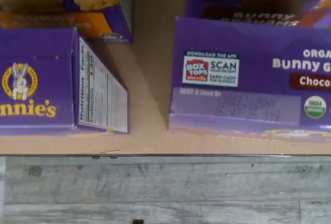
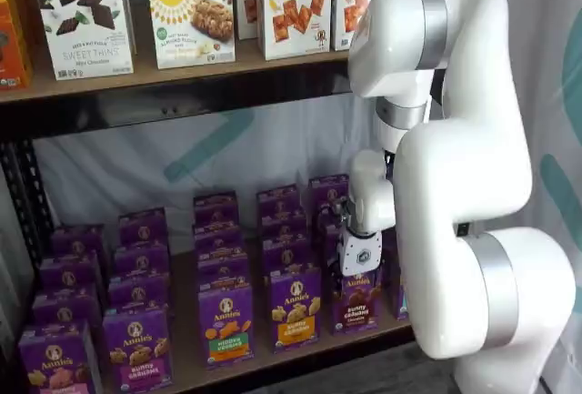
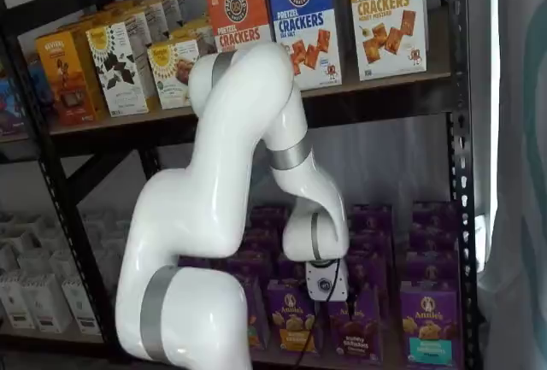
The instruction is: Pick up the purple box with a brown patch in the center, on the bottom shelf, the fifth box from the left
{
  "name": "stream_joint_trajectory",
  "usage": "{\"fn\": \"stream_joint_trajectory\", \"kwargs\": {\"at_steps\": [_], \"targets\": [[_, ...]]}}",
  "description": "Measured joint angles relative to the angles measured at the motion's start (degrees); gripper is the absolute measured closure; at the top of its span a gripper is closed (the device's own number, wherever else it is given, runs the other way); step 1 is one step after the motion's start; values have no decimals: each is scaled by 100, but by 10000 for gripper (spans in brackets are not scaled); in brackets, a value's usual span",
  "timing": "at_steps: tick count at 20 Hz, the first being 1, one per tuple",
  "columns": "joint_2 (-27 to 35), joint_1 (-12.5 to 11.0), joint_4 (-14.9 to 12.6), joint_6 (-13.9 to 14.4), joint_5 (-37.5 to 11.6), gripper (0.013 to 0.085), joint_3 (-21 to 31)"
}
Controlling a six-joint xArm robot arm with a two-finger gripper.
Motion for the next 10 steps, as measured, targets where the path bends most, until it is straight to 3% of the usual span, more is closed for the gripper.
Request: {"fn": "stream_joint_trajectory", "kwargs": {"at_steps": [4, 7, 10], "targets": [[20, -47, -363, 319, -110, 130, -8], [3, -143, -1027, 891, -166, 130, -26], [-18, -201, -1427, 1230, -135, 130, -53]]}}
